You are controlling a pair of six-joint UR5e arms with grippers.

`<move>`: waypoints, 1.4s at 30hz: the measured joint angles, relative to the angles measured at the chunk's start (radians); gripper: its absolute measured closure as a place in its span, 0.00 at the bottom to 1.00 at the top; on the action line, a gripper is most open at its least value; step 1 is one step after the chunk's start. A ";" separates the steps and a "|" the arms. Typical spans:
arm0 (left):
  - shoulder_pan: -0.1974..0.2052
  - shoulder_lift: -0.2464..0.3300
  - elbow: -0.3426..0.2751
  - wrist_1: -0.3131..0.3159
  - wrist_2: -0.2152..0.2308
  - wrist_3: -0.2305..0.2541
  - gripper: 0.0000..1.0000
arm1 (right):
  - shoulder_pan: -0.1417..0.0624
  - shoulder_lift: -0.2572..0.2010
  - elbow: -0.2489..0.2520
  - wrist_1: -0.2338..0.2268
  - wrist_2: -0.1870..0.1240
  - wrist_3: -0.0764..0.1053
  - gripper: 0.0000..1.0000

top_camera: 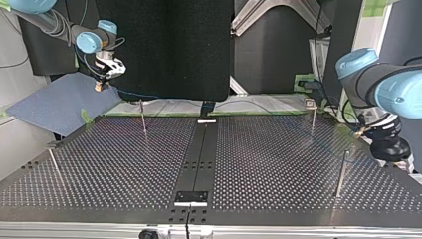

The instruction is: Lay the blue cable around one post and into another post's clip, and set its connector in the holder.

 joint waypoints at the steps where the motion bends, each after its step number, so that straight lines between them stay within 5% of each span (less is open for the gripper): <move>1: 0.008 0.000 0.009 -0.009 0.008 0.004 0.00 | 0.000 0.000 0.000 0.000 0.000 0.000 1.00; 22: 0.025 -0.072 0.182 -0.057 0.133 0.014 0.00 | 0.001 0.000 0.000 0.001 0.001 0.003 1.00; 34: 0.033 -0.108 0.289 -0.047 0.147 0.006 0.00 | 0.001 -0.001 0.000 0.001 0.001 0.000 1.00; 42: 0.029 -0.116 0.291 -0.046 0.134 0.010 0.00 | 0.001 0.000 0.000 0.001 0.000 0.000 1.00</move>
